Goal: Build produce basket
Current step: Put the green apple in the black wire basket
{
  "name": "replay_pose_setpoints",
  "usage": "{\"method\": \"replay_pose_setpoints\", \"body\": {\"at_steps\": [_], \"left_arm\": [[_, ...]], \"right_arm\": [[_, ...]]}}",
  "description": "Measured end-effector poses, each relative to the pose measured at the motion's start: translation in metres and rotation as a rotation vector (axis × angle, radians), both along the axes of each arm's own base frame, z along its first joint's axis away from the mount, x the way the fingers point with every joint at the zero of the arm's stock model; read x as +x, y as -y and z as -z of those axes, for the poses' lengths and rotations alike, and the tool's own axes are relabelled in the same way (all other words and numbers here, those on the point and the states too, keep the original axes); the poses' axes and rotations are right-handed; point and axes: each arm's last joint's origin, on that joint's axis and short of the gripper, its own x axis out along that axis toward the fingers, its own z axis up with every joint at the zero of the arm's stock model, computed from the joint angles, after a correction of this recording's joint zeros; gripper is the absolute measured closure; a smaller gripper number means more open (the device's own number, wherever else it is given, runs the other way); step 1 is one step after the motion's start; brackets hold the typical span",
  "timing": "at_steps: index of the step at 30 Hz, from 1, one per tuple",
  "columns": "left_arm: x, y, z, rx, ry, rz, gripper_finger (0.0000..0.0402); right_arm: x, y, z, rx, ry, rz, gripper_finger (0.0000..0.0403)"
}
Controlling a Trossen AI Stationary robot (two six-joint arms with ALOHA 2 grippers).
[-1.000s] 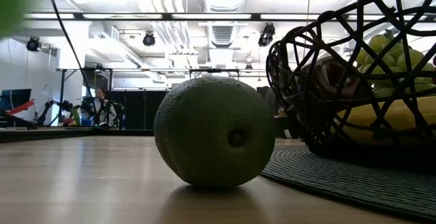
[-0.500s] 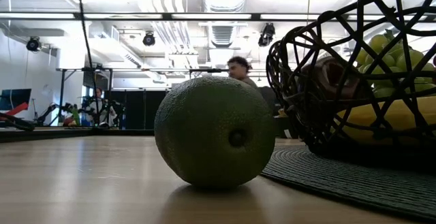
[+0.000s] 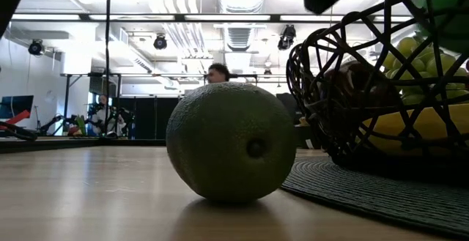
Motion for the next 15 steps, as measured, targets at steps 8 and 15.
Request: {"method": "replay_pose_setpoints", "body": {"at_steps": [8,15], "left_arm": [[-0.005,-0.007,0.017,0.056,-0.139,-0.023,0.0401],[-0.011,-0.011,0.025,0.040,-0.248,-0.143,0.0375]], "right_arm": [[0.001,-0.002,0.002,-0.004,-0.001,0.000,0.0076],[0.001,-0.002,0.002,-0.003,-0.002,0.000,0.0076]]}}
